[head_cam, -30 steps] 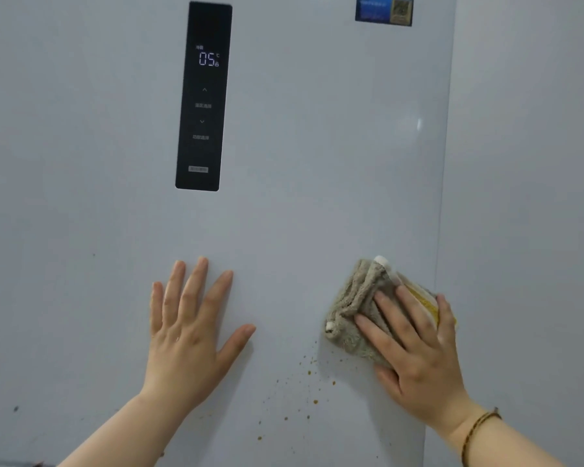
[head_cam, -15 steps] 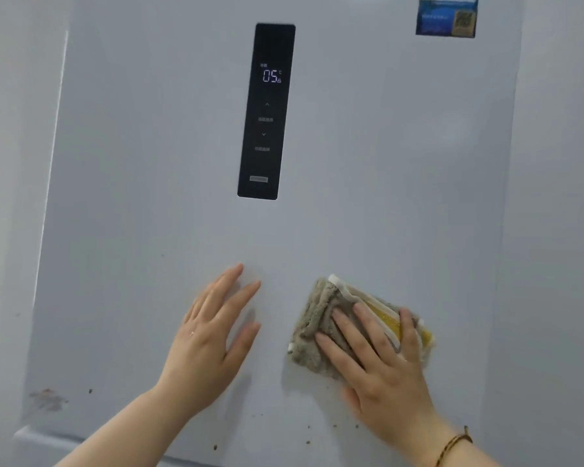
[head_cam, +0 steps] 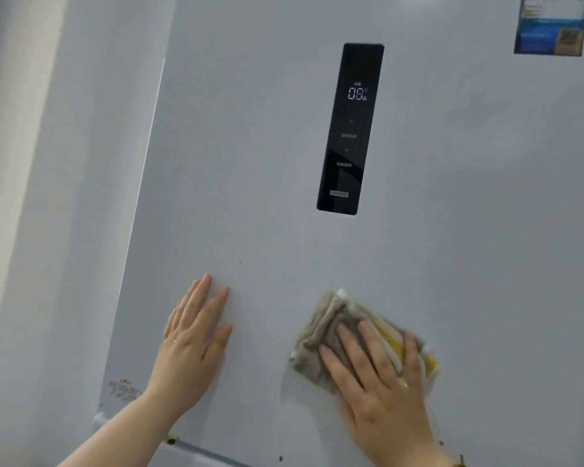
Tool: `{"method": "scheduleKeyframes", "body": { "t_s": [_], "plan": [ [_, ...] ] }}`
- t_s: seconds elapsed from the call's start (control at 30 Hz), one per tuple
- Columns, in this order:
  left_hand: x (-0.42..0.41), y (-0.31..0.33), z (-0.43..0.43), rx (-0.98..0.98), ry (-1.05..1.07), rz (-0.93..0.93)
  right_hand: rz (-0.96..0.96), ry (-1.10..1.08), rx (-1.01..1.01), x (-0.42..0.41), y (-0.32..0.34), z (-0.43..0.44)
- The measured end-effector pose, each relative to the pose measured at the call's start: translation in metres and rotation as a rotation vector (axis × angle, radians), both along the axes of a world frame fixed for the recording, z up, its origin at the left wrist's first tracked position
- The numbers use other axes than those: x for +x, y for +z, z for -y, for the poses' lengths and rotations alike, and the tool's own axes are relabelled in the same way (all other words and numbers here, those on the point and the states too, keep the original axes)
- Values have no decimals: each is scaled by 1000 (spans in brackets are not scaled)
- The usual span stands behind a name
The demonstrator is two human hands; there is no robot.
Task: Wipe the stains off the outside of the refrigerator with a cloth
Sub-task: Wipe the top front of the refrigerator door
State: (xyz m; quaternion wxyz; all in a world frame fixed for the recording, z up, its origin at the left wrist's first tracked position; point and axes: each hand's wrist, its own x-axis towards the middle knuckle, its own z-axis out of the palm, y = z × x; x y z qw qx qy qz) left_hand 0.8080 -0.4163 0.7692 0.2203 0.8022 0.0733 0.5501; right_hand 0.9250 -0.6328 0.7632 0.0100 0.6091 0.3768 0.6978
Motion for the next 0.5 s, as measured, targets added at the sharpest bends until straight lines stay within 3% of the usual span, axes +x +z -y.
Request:
{"method": "scheduleKeyframes", "body": {
  "t_s": [0.13, 0.27, 0.4, 0.5],
  "plan": [
    [-10, 6, -16, -80, -3, 111, 91, 26, -123, 0, 29, -7],
    [-14, 15, -40, -336, 85, 91, 64, -1, 105, -6, 88, -21],
    [-16, 12, -56, -430, 43, 56, -16, -14, 294, -17, 75, -51],
    [-21, 9, -62, -463, 20, 73, -11, -1, 72, -24, 32, -73]
  ]
}}
